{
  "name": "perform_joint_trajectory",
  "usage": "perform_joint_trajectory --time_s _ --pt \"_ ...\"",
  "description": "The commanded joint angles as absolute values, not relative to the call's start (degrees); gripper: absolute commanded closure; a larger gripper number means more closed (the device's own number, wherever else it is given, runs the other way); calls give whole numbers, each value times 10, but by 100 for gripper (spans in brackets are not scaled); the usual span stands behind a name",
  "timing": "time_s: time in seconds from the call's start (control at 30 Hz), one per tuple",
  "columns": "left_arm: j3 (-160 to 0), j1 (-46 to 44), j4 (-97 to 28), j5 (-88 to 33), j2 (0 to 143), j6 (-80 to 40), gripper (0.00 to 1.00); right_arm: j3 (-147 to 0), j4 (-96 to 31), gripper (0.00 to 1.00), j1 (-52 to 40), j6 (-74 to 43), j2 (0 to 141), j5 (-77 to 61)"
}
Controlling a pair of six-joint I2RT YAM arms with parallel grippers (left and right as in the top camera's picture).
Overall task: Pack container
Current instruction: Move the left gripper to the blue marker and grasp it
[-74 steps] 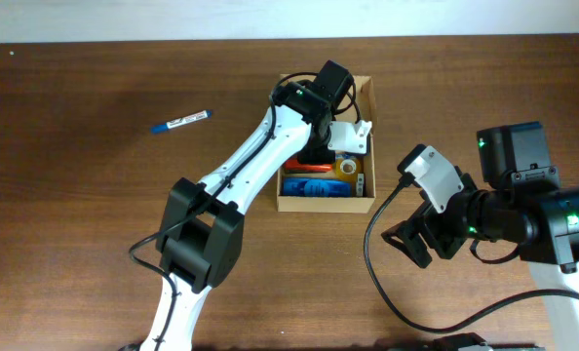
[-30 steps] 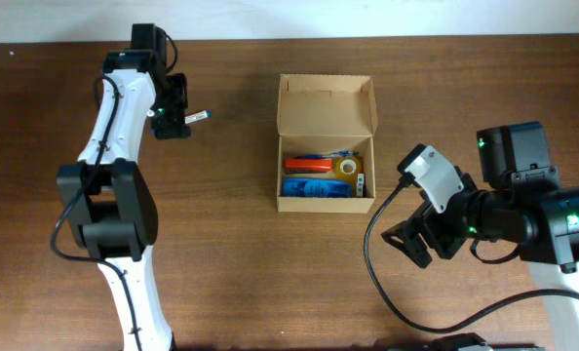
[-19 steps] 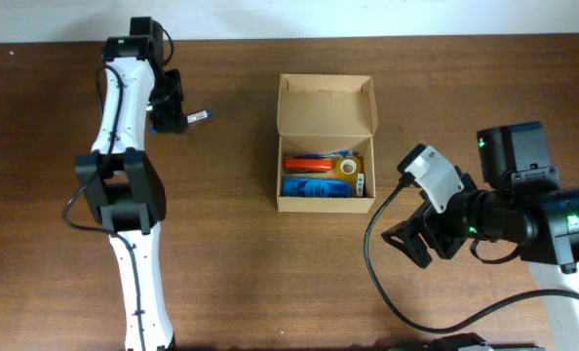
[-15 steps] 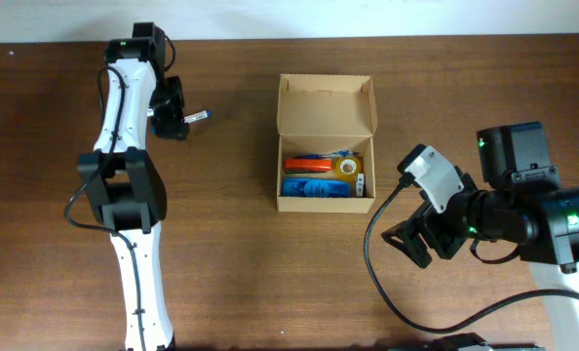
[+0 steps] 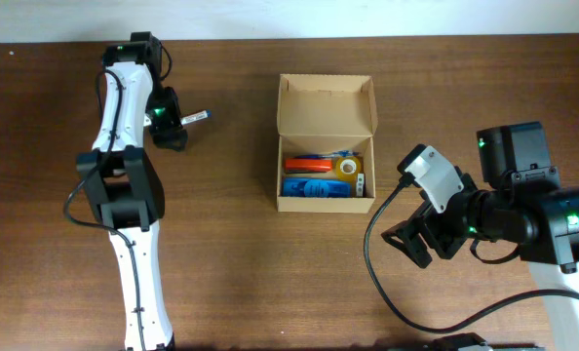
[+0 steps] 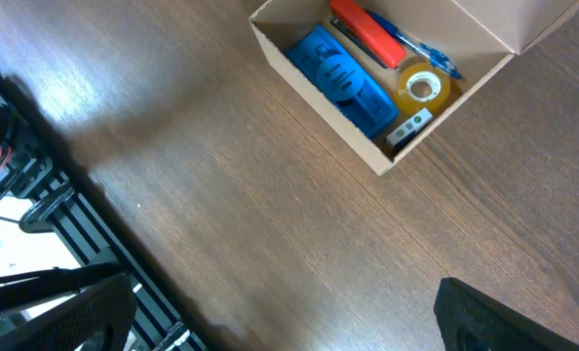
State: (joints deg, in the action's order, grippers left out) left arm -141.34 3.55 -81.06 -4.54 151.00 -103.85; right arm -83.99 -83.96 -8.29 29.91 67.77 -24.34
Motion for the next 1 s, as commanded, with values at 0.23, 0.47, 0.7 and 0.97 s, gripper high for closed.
perform_joint_trajectory --time_s 0.23,0.47,0.7,0.97 --pt "-1426 35 -832 -36 1531 -1045 42 -838 -840 1 -82 295 676 -249" --pt "-1426 30 -834 -11 1531 -1041 56 -838 -840 1 -82 295 676 -249" --pt "-1425 26 -835 3 1538 -1039 57 -838 -840 1 -82 295 676 -249" --pt "-1425 19 -845 2 1542 -1022 79 -838 -840 1 -82 295 676 -248"
